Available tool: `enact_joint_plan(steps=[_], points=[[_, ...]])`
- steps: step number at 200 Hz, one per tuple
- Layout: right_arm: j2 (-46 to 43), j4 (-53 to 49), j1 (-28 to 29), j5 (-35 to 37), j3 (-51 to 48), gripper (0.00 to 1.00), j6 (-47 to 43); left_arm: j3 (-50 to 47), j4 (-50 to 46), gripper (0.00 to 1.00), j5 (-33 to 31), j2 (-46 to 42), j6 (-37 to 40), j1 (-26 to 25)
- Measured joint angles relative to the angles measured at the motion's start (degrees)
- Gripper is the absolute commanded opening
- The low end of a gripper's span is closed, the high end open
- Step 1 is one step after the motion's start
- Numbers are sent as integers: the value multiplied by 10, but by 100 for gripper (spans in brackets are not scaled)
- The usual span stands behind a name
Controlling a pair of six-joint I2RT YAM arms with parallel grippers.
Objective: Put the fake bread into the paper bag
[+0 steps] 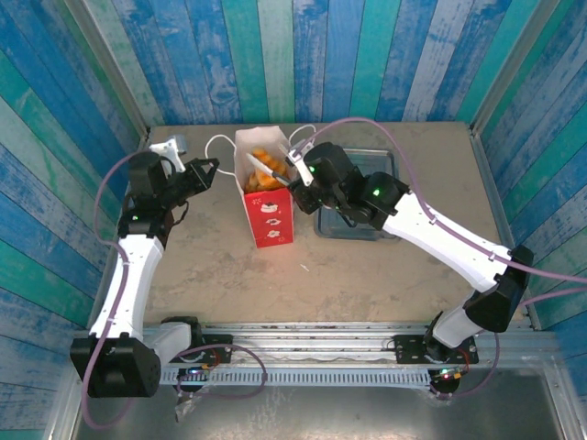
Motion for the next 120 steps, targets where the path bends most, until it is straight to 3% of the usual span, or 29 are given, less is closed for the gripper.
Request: enact_joint_plan(steps=[42, 120], points=[[0, 4, 0, 0, 11, 60, -3, 0, 0, 14, 0, 0, 3, 0], [-42, 19, 0, 3, 36, 58, -3, 2, -22, 51, -9, 0, 16, 0]])
